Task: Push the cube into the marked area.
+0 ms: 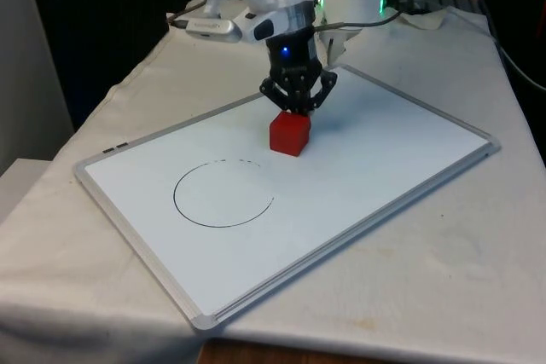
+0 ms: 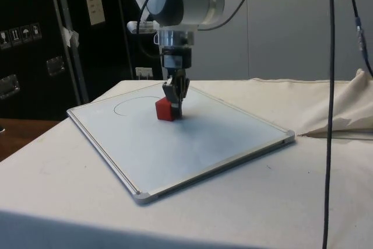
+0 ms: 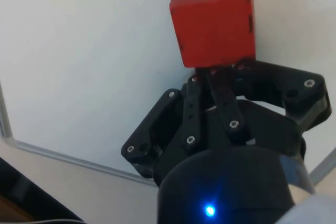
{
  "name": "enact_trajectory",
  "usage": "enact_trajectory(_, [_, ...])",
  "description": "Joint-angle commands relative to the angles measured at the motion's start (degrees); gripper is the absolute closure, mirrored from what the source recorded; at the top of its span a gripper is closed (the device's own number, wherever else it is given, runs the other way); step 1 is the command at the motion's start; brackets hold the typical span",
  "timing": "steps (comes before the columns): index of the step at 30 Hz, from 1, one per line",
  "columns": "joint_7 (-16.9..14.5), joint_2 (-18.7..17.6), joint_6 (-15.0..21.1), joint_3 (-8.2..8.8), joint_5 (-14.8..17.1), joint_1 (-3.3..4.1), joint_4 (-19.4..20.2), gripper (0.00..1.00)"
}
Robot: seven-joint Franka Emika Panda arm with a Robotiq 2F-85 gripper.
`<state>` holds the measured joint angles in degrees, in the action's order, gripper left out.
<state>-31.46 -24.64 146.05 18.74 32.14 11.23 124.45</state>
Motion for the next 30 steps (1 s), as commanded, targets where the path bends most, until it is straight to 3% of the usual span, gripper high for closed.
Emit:
enact_trajectory(1, [0.2, -0.3, -0.6, 0.00, 0.0, -0.11, -0.7, 1.00])
enact_trajectory(15, [1.5, -5.3, -2.6, -0.29, 0.8, -0.63, -9.4, 1.00])
enact_trajectory(30, [6.6, -6.4, -1.9, -0.23, 0.6, -0.17, -11.0, 1.00])
